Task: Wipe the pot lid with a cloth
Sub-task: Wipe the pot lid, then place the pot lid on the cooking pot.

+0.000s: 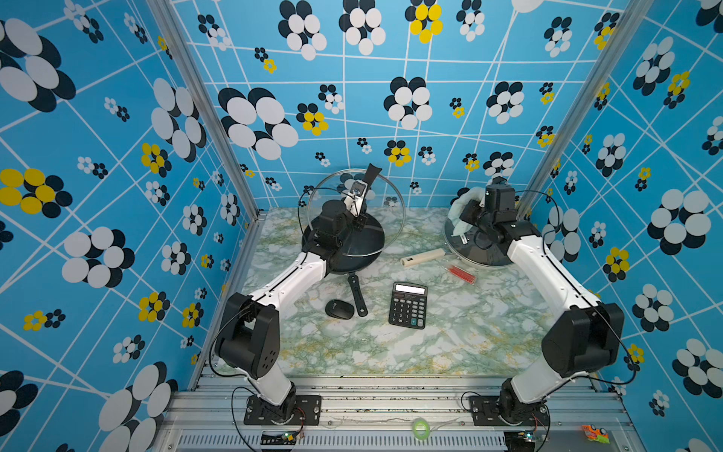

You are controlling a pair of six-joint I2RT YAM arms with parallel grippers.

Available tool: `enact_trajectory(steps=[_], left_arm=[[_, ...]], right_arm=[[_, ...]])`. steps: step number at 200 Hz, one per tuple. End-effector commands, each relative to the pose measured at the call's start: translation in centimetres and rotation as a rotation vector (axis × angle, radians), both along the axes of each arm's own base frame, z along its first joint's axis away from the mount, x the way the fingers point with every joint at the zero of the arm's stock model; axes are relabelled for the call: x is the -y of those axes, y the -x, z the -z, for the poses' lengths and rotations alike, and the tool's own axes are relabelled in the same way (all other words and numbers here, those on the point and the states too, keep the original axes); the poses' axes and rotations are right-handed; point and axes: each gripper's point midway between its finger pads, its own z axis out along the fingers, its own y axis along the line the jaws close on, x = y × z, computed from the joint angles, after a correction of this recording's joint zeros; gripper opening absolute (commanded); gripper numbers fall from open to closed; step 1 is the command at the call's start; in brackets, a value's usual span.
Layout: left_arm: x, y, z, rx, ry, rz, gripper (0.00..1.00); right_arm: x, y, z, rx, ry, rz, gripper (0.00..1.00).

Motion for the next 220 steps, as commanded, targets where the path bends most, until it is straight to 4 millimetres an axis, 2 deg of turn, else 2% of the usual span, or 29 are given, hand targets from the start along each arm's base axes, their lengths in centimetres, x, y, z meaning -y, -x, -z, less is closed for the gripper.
enact_trajectory(steps=[1, 11, 34, 40, 42, 50, 102, 153, 220], left_arm=[[-0.5, -1.5, -4.1, 0.159, 0.127, -0.014, 0.0], [-0.5, -2.3, -3.2, 0.154, 0.147, -0.007, 0.0], [-0.8, -4.0, -1.2, 0.145, 0.173, -0.012, 0.0], [-1.2, -4.1, -1.5, 0.154, 0.191, -0.016, 0.0], [-1.1, -4.5, -0.8, 0.141, 0.192, -0.017, 0.0], [-1.3, -4.9, -0.2, 0.131, 0.204, -0.022, 0.0], [-1.3, -6.0, 3.0, 0.102, 0.207, -0.038, 0.0], [-1.7, -6.3, 5.2, 0.066, 0.173, -0.073, 0.0], [-2.5, -6.3, 7.0, 0.016, 0.146, -0.116, 0.0]], right_arm=[[1.2, 3.1, -2.8, 0.077, 0.042, 0.037, 0.0], [1.9, 4.4, -3.3, 0.085, 0.045, 0.062, 0.0], [2.9, 7.1, -2.9, 0.07, 0.053, 0.095, 0.0], [3.2, 7.6, -2.9, 0.069, 0.054, 0.101, 0.0], [3.3, 7.8, -2.8, 0.065, 0.056, 0.105, 0.0], [3.6, 8.6, -2.8, 0.059, 0.058, 0.114, 0.0], [4.4, 11.4, -2.4, 0.01, 0.054, 0.138, 0.0], [4.8, 11.9, -2.6, 0.011, 0.051, 0.158, 0.0], [4.1, 10.5, -2.6, -0.005, 0.054, 0.134, 0.0]])
